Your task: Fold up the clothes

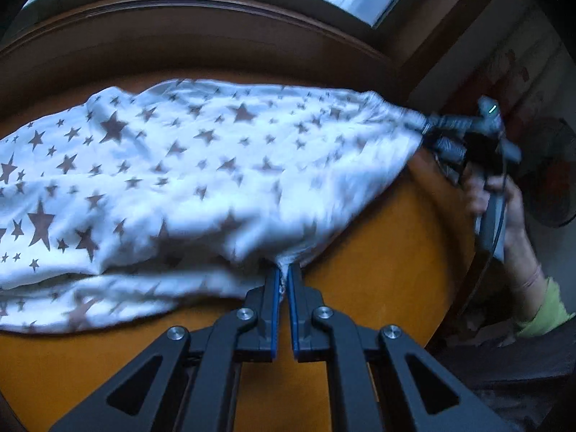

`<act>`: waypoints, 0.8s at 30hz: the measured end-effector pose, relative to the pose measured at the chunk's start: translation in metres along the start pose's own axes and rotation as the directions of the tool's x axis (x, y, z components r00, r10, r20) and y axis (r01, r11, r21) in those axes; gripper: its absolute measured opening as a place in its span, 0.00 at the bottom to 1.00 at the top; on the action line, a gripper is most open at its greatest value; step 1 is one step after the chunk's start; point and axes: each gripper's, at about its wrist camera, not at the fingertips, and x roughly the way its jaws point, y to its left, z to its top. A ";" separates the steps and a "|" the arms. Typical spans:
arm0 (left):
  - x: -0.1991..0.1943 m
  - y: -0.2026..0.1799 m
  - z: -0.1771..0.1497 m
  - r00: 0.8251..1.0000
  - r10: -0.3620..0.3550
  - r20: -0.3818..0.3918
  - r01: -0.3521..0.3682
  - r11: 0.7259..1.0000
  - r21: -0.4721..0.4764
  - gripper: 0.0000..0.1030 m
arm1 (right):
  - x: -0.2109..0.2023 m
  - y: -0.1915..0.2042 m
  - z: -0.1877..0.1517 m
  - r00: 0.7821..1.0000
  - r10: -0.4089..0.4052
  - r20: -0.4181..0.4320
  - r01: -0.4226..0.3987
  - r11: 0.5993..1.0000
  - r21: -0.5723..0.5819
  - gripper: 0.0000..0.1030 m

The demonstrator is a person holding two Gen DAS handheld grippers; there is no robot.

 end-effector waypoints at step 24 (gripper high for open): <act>-0.053 0.073 0.024 0.983 0.162 0.082 -0.158 0.986 -0.056 0.02 | -0.009 0.149 -0.161 0.974 -0.017 -0.226 -0.150 0.700 -0.698 0.35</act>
